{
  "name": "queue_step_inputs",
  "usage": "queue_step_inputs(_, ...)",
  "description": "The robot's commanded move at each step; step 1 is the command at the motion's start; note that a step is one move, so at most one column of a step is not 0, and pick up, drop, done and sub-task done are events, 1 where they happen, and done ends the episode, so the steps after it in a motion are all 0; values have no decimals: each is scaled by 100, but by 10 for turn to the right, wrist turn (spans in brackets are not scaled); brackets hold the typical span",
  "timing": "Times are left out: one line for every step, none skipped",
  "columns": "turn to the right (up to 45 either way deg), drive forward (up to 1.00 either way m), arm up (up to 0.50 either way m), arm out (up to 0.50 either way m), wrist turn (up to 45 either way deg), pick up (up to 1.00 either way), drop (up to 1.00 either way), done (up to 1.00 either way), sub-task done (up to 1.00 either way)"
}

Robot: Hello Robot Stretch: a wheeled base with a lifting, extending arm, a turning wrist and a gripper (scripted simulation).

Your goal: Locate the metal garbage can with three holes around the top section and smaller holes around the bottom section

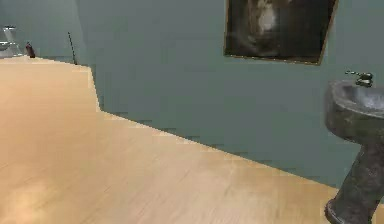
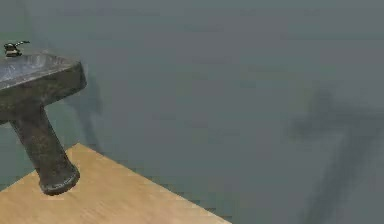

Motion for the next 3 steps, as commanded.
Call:
queue_step_inputs(-450,0,0,0,0,0,0,0,0)
queue_step_inputs(-240,0,0,0,0,0,0,0,0)
queue_step_inputs(0,100,0,0,0,0,0,0,0)
